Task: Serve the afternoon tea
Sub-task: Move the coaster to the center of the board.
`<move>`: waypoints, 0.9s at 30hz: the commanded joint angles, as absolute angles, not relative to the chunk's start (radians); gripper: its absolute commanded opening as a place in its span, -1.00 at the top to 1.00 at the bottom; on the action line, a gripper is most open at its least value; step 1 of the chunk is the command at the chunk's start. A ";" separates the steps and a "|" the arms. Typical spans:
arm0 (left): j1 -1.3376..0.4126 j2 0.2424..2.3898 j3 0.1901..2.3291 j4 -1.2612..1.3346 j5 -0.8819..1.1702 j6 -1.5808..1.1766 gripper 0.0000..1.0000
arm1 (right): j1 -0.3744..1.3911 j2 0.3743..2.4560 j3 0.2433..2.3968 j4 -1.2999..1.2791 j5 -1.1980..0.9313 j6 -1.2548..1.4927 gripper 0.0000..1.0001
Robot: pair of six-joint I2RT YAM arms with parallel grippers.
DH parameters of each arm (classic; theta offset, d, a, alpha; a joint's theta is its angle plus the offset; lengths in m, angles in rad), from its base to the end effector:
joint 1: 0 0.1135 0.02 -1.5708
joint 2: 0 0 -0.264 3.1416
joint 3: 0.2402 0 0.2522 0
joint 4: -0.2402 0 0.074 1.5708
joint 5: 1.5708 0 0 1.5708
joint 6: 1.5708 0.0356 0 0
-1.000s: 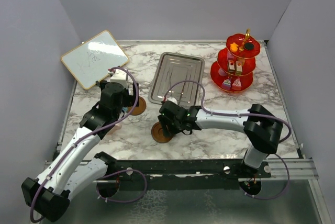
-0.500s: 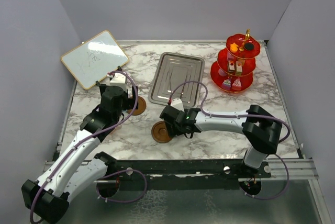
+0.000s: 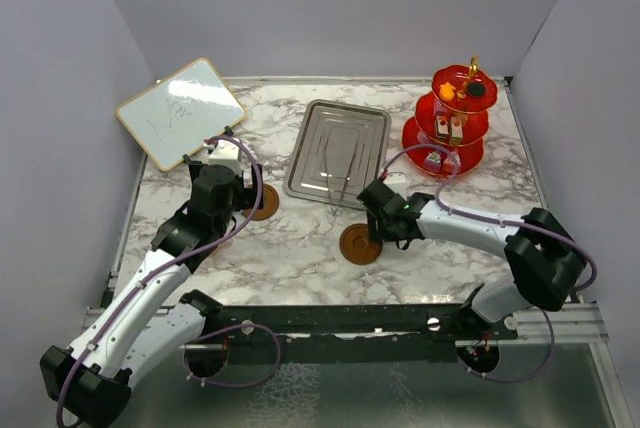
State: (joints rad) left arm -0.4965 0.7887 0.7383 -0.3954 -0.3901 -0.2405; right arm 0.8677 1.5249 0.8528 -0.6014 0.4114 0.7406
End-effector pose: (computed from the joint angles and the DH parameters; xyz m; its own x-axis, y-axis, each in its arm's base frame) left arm 0.1630 -0.0729 0.3023 -0.4013 -0.0331 -0.9154 0.0446 0.9975 -0.0557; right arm 0.1843 0.1954 0.1697 -0.8769 -0.0782 -0.4742 -0.0430 0.9955 -0.0845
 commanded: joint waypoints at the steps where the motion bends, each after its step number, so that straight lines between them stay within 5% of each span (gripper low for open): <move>1: -0.491 0.778 0.733 -0.403 -0.402 -0.235 -0.98 | 0.773 1.418 0.805 -0.667 0.471 0.696 -0.32; 6: -0.491 0.769 0.733 -0.402 -0.400 -0.235 -0.98 | 0.762 1.319 0.813 -0.645 0.400 0.673 -0.31; 15: -0.491 0.763 0.732 -0.401 -0.389 -0.232 -0.98 | 0.768 1.290 0.770 -0.382 -0.121 0.546 -0.14; 27: -0.491 0.758 0.731 -0.404 -0.405 -0.227 -0.98 | 0.848 1.450 0.833 -0.424 -0.068 0.471 -0.13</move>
